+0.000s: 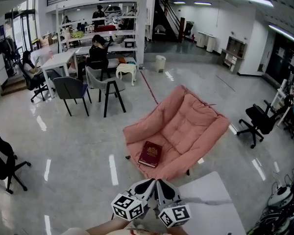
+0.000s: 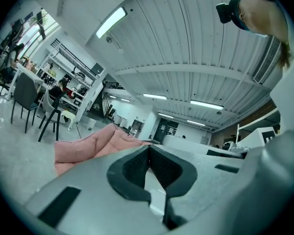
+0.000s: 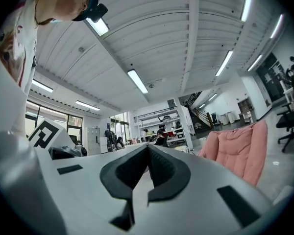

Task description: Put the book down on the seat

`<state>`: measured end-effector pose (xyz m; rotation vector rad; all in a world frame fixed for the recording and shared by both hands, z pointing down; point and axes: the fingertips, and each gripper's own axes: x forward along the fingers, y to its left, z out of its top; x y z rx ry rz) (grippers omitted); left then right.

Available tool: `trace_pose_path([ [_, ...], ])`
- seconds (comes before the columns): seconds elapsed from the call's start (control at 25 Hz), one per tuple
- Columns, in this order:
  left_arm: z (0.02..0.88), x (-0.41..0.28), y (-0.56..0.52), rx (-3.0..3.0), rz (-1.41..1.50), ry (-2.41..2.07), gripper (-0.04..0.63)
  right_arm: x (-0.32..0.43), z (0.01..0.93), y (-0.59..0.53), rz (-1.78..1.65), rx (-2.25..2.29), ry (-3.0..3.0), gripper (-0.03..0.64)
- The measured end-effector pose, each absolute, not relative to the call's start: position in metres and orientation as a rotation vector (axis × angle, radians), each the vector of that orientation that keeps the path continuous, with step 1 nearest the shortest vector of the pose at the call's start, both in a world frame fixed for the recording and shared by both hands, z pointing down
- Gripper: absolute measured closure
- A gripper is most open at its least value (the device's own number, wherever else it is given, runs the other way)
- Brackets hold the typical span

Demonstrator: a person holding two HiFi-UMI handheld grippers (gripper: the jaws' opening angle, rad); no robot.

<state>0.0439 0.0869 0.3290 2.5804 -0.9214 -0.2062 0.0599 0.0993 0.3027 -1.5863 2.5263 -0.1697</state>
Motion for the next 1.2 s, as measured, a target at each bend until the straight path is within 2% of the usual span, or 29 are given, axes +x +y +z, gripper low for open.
trace_pose_path([
  [0.56, 0.322, 0.007, 0.157, 2.604, -0.230, -0.916, 0.592, 0.022, 0.292, 0.168, -0.088, -1.573, 2.528, 0.615],
  [1.2, 0.341, -0.107, 0.350, 2.588, -0.185, -0.883, 0.592, -0.087, 0.327, 0.367, -0.195, -1.644, 2.472, 0.615],
])
